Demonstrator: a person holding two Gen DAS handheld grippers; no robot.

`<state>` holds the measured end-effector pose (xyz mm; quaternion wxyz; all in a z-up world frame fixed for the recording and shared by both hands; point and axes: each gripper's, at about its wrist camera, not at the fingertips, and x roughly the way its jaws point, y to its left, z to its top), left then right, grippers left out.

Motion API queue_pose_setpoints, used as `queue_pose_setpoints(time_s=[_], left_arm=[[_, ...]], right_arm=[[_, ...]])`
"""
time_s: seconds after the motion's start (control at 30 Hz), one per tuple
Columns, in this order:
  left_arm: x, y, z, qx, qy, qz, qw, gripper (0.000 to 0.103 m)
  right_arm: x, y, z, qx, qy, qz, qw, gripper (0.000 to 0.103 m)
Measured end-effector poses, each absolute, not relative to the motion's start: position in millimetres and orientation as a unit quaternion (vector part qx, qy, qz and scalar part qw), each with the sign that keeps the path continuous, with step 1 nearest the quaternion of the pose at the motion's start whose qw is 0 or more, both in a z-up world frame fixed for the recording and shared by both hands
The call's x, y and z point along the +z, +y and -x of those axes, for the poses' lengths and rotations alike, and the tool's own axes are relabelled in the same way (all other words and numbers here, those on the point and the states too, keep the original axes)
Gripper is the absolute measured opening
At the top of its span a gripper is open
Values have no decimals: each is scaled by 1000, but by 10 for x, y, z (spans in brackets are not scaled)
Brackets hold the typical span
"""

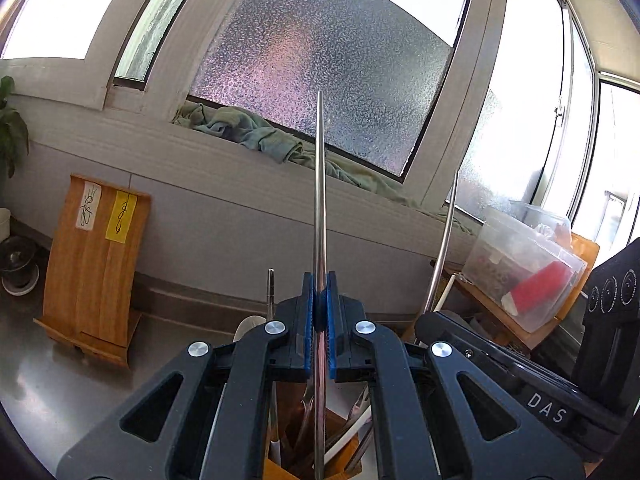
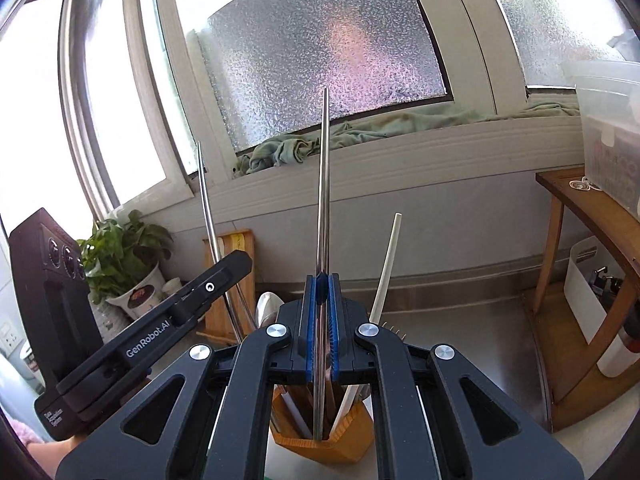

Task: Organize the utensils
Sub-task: 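Carry both silver chopsticks up and release them into the wooden holder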

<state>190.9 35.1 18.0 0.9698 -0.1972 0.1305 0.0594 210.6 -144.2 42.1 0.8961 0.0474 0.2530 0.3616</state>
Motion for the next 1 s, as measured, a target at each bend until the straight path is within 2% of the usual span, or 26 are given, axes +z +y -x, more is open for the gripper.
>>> queue_pose_setpoints(time_s=[0.43,1.0], left_arm=[[-131,290,-1844,60,149,176,971,4],[-452,342,-1576,-4,187,177,966,5]], right_arm=[[316,-1368,-2033,362,250,-13,898,6],[-164,-1448,-1831,360,301,33,882,7]])
